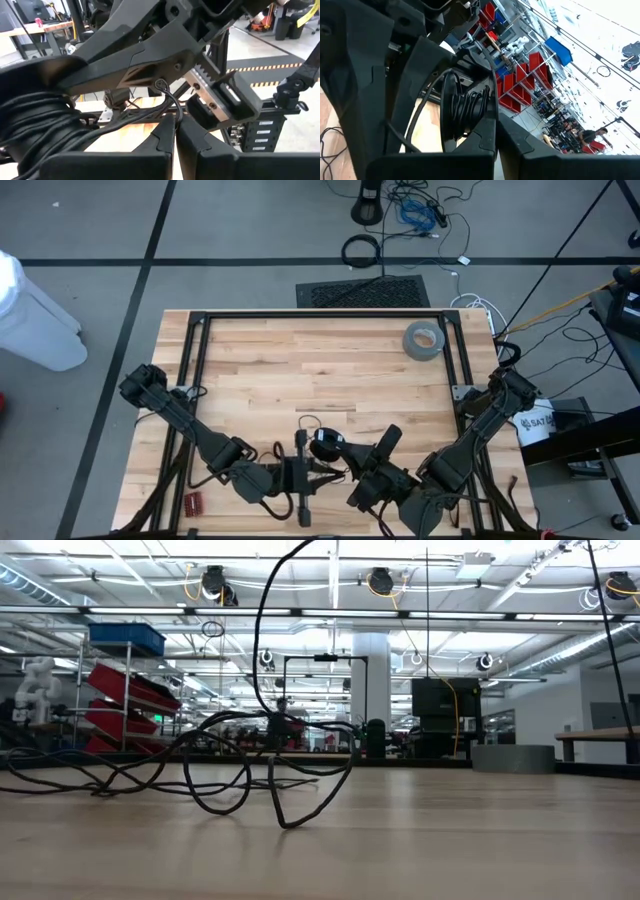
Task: Coil cords
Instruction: Coil the black wire onto the spool
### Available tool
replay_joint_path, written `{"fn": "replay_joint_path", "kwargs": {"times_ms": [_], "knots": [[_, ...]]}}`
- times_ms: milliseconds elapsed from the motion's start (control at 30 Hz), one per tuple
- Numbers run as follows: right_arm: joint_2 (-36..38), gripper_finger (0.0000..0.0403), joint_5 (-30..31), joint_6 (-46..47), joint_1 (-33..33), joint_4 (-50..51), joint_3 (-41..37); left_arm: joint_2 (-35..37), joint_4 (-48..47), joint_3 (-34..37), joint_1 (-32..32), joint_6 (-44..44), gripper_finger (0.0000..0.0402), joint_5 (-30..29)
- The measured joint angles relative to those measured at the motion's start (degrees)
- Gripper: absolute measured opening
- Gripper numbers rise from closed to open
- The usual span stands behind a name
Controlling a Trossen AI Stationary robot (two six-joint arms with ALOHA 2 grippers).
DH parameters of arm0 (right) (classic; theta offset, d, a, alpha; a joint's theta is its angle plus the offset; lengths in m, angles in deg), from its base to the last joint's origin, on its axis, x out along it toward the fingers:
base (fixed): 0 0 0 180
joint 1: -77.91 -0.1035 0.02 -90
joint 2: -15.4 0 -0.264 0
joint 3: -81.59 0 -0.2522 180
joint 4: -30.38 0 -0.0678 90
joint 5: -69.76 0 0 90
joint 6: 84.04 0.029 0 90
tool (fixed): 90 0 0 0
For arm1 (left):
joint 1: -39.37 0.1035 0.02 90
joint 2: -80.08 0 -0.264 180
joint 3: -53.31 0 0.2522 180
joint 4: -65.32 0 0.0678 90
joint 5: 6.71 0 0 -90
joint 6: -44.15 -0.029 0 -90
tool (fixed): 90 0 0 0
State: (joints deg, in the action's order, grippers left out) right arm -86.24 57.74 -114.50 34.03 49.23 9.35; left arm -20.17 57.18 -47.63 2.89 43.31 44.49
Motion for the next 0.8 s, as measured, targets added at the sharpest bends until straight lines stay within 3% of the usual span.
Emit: {"fn": "replay_joint_path", "kwargs": {"times_ms": [800], "knots": [[0.0, 0.0, -1.3, 1.5, 0.1, 2.5, 0.0, -2.3, 3.9, -0.5, 0.8, 0.5, 0.0012, -3.1]]}}
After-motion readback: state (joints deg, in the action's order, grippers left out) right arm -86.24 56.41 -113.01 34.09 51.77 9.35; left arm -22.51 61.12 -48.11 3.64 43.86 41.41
